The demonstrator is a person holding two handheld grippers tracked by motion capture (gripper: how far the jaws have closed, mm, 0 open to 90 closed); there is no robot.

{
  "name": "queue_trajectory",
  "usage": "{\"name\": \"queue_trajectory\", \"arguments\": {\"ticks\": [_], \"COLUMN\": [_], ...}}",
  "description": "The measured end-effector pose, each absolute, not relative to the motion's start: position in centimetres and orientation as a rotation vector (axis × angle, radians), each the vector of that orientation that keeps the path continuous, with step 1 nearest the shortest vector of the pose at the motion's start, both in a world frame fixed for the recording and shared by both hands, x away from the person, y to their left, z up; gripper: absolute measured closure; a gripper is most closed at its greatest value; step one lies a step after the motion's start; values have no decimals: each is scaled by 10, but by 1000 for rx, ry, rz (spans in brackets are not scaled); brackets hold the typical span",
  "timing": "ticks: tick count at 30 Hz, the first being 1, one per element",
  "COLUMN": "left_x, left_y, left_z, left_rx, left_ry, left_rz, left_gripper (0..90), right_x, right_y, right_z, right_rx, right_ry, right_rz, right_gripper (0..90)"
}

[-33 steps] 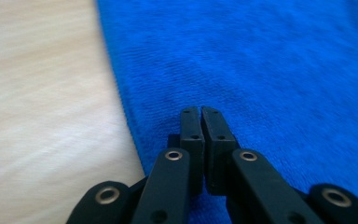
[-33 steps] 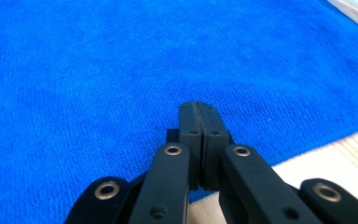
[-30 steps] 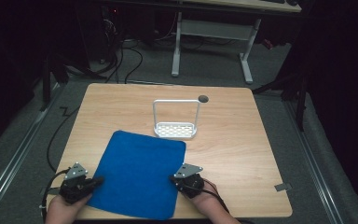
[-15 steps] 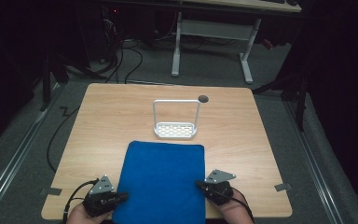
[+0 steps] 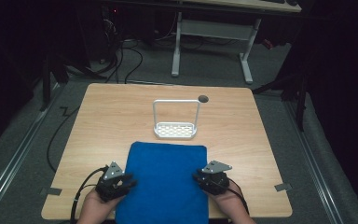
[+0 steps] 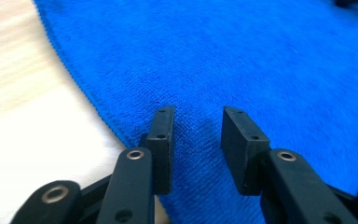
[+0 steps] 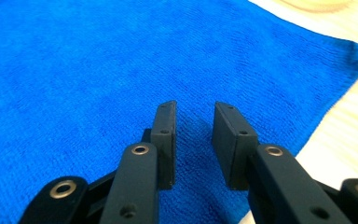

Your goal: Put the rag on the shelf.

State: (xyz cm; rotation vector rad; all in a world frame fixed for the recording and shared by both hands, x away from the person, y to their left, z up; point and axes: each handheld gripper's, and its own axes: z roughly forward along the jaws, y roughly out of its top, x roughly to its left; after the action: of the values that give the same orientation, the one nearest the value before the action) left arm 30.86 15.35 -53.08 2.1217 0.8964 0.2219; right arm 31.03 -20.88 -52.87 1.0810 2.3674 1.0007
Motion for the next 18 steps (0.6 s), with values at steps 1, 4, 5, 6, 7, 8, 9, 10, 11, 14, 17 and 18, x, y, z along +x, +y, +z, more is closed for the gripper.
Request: {"name": "queue_trajectory", "arguments": {"ticks": [1,4,5,6,7,8,9,10,11,14,17,18], "left_x": [304,292,285,281,279,277,277,278,281,291,306,311], "left_y": [151,147,145,144,144,143,144,144,146,154,164,166], "left_z": [-531,-531,-530,-530,-530,-530,-529,-529,-528,-525,-523,-522], "left_rx": [2127,2147,2161,2170,2173,2179,2179,2176,2166,2087,2019,2005], "left_ry": [879,829,801,783,773,767,772,777,784,837,902,922], "left_rz": [208,200,191,182,175,165,143,132,125,146,213,223], "left_gripper": [653,653,653,653,653,652,645,645,646,627,585,561], "right_x": [307,300,296,286,286,284,282,282,282,286,290,291], "right_y": [-212,-221,-225,-233,-233,-234,-235,-235,-236,-241,-245,-247], "right_z": [-528,-527,-527,-526,-526,-526,-524,-524,-522,-519,-520,-521], "right_rx": [1086,1093,1098,1104,1104,1105,1099,1099,1103,1153,1177,1188], "right_ry": [2362,2367,2369,2383,2383,2386,2378,2378,2361,2298,2272,2263], "right_rz": [990,983,980,982,982,987,1003,1003,1033,1123,1128,1128], "right_gripper": [709,707,706,701,701,690,671,671,668,658,638,642]}}
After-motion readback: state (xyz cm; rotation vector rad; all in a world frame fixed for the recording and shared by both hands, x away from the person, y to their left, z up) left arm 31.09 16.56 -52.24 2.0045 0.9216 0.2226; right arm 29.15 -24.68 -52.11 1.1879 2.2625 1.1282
